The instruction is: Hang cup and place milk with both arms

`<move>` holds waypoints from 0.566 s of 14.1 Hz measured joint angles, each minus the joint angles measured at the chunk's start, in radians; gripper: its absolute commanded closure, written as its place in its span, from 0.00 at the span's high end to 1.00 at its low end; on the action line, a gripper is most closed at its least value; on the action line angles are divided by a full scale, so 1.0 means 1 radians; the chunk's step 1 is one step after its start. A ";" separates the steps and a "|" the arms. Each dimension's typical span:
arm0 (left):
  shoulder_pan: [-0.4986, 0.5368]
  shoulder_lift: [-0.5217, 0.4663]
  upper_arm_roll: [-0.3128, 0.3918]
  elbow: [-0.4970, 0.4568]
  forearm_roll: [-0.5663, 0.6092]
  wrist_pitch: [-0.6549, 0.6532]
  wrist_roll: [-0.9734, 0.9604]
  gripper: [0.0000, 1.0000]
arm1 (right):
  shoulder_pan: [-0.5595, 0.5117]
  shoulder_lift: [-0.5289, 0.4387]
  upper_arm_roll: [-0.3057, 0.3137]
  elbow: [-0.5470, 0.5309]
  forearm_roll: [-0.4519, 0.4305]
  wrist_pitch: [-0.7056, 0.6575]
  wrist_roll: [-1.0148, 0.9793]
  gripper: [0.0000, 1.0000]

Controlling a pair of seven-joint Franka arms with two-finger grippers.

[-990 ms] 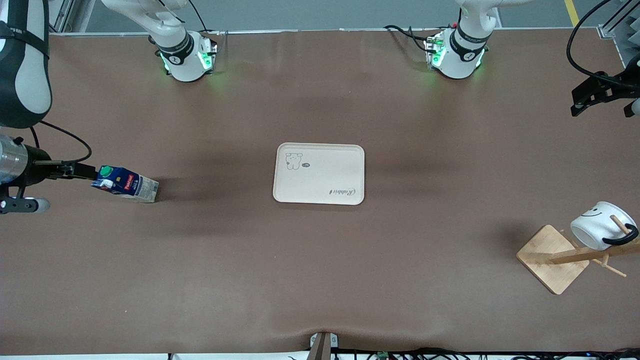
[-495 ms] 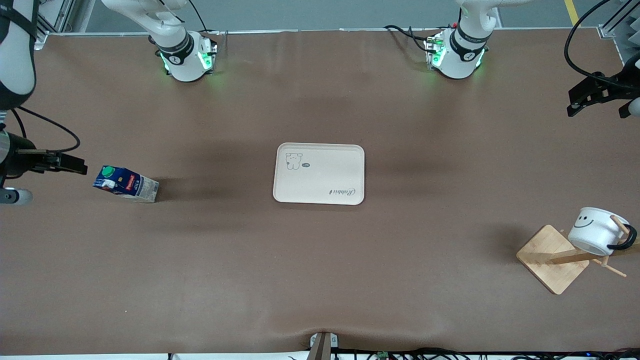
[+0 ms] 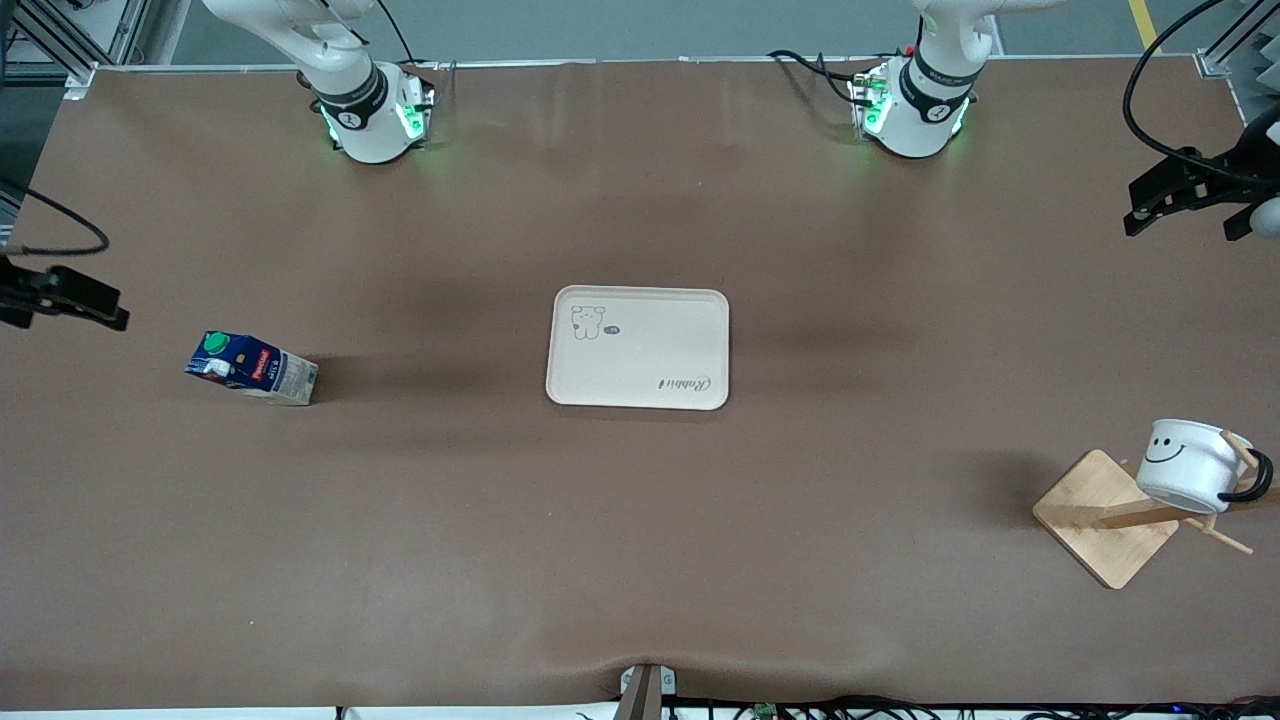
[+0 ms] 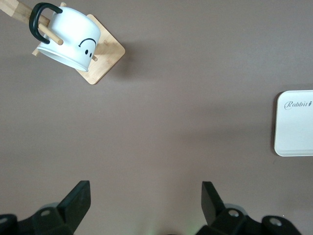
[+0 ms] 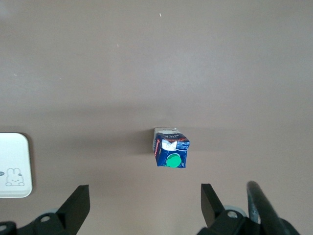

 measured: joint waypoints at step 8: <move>0.010 0.000 0.009 0.012 0.000 0.012 0.000 1.00 | -0.007 -0.262 -0.005 -0.323 0.011 0.131 0.001 1.00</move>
